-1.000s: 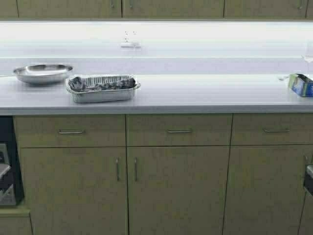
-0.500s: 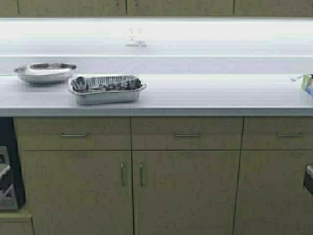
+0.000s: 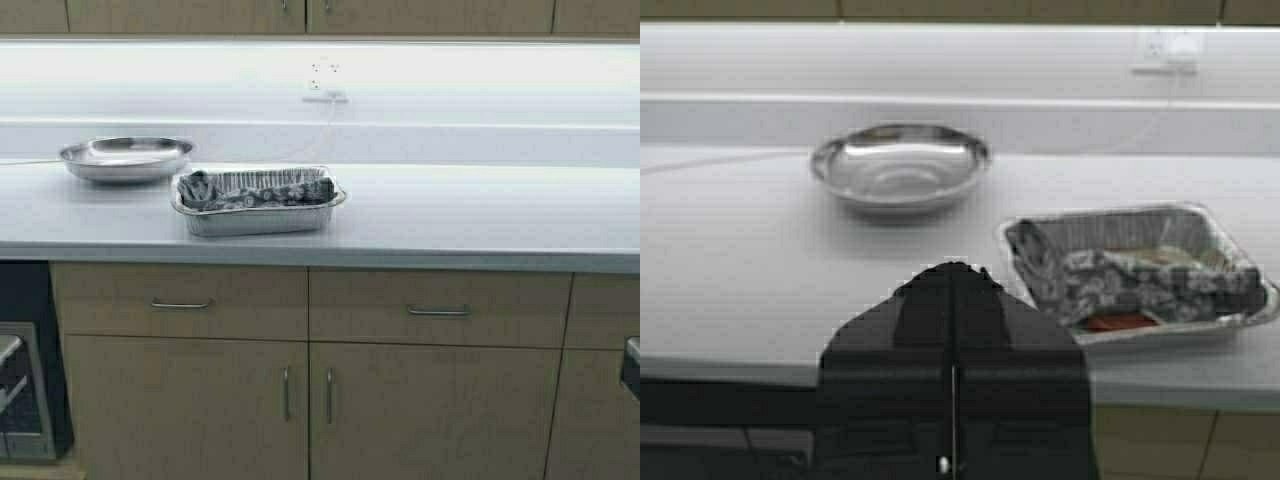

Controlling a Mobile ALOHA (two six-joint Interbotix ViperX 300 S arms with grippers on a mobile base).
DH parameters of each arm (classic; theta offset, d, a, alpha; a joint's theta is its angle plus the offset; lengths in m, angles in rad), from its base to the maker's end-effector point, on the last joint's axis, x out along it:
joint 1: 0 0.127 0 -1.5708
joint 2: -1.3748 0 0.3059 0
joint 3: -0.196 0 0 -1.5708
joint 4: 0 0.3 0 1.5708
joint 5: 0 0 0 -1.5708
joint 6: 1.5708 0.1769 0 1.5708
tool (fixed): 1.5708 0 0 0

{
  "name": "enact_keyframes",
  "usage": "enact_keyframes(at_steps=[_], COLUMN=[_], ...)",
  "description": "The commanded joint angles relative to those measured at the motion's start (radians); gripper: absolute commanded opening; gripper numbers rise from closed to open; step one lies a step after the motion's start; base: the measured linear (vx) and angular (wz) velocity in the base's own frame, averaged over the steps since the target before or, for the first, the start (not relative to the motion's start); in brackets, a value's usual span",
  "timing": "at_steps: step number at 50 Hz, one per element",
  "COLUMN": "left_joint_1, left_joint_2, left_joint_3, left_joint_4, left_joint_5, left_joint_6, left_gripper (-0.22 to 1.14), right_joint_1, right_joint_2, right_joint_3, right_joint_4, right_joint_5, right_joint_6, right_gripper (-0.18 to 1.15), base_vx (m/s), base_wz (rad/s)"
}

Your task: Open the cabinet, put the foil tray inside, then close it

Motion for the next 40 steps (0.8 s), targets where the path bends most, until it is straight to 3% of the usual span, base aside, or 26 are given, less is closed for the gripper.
enact_keyframes(at_steps=[1, 40], left_joint_1=[0.002, 0.002], left_joint_2=[0.006, -0.006], left_joint_3=[-0.015, 0.012], left_joint_4=[0.003, 0.003], left_joint_5=[-0.011, -0.017], left_joint_6=[0.003, -0.018], left_gripper=[0.02, 0.03], right_joint_1=[0.003, 0.002], right_joint_2=[0.008, 0.043], right_joint_3=[-0.017, -0.020], right_joint_4=[-0.002, -0.025], right_joint_5=[-0.005, -0.005], right_joint_6=[0.002, 0.035], right_gripper=[0.06, 0.06], base_vx=[0.29, 0.30], base_wz=[0.07, 0.00])
